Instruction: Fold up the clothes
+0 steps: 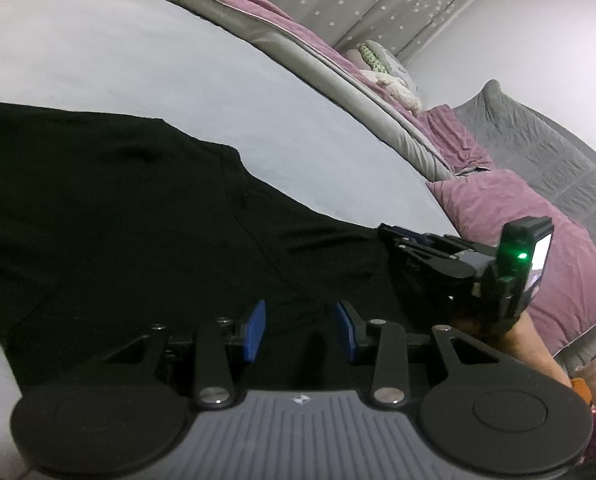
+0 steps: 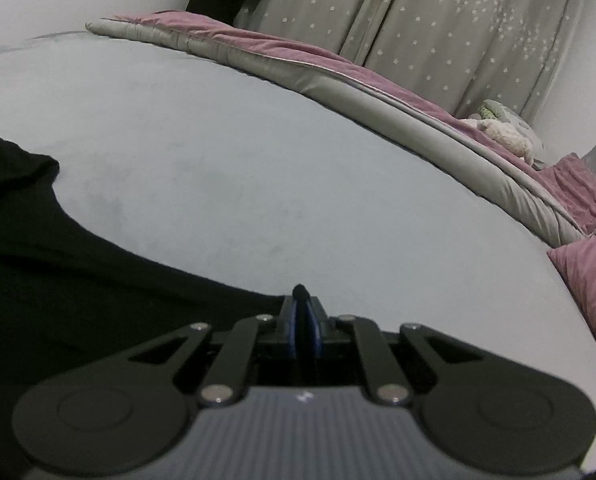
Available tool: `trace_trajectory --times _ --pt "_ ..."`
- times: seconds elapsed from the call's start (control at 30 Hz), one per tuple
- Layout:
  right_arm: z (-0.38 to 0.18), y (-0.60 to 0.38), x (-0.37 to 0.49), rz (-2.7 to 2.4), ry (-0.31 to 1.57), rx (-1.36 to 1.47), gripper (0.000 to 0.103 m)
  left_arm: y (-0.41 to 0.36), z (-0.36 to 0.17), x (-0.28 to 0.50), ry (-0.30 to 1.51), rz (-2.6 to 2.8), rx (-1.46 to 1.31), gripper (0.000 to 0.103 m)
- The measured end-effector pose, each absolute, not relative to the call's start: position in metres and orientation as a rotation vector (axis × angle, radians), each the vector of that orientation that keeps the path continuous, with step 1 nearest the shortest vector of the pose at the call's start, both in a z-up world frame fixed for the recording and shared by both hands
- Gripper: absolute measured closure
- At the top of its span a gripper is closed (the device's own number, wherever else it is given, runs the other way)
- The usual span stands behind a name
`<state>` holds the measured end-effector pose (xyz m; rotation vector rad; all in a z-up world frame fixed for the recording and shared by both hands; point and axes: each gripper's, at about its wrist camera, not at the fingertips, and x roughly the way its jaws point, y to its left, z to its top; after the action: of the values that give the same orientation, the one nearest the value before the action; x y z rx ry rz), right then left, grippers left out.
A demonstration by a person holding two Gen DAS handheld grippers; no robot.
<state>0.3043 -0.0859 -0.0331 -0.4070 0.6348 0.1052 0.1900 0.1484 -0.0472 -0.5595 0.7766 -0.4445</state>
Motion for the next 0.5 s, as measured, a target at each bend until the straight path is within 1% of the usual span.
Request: trace_trajectory --times 0.03,0.1,0.3,0.5 --pt "-0.030 -0.085 0.303 0.113 0.634 -0.405 0.083 0.149 -0.047 0.190 0.777 -0.445 -0.561 0.066" --pt "-0.021 -0.083 0.300 0.132 0.627 -0.397 0.075 0.149 -0.047 0.190 0.776 -0.443 -0.567 0.066" --pt "0.007 -0.073 0.293 0.262 0.616 -0.316 0.075 0.149 -0.044 0.188 0.758 -0.422 -0.555 0.066" --pt "0.011 -0.041 0.300 0.454 0.646 -0.200 0.076 0.150 -0.045 0.188 0.752 -0.414 -0.558 0.066"
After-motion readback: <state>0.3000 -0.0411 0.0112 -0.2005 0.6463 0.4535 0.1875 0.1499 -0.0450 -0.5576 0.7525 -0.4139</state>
